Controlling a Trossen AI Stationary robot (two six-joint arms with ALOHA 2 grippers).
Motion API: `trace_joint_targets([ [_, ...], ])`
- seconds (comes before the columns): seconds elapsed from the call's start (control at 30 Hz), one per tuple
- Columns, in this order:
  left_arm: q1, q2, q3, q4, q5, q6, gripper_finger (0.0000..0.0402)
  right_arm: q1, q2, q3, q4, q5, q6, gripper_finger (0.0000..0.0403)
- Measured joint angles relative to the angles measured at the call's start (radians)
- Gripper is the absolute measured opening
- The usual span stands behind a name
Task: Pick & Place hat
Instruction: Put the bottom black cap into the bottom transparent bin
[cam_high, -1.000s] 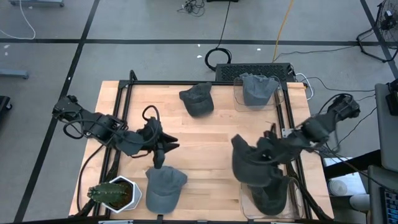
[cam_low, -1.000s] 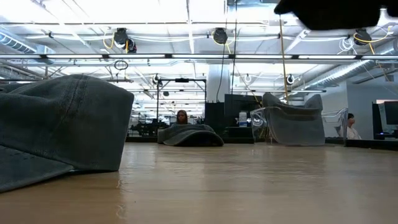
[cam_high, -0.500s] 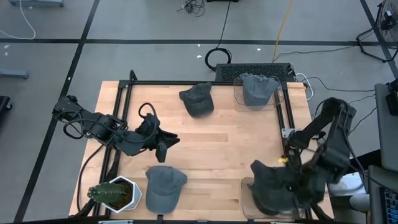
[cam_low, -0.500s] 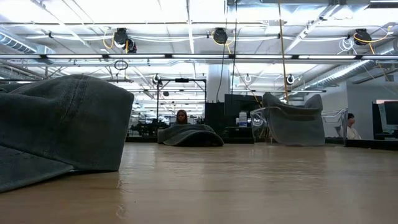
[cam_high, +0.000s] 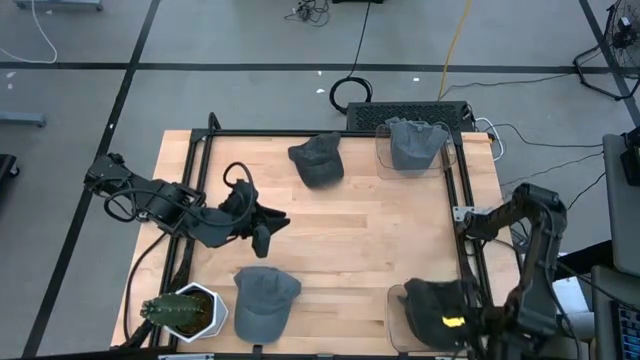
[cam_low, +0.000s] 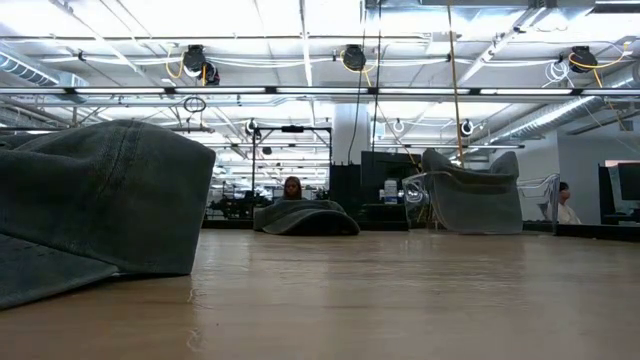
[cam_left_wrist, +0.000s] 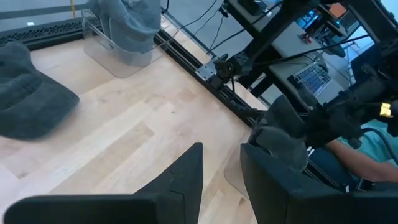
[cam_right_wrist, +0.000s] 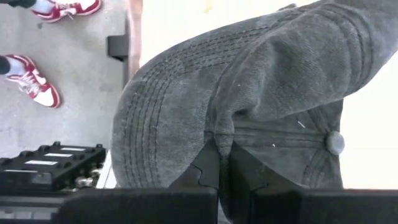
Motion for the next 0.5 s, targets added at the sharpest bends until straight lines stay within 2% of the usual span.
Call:
trace_joint_targets([
  [0.17, -0.005, 0.0, 0.0, -0.001, 0.018, 0.0, 0.0115, 0.036, 0.028, 0.0, 0.006, 0.031, 0.063, 0.0],
  [0.33, -0.005, 0.0, 0.0, -0.002, 0.019, 0.012, 0.0115, 0.041, 0.069, 0.0, -0.021, 0.097, 0.017, 0.0],
  [0.5, -0.005, 0.0, 0.0, -0.002, 0.022, 0.012, 0.0115, 0.04, 0.104, 0.0, 0.001, 0.1, -0.018, 0.0],
])
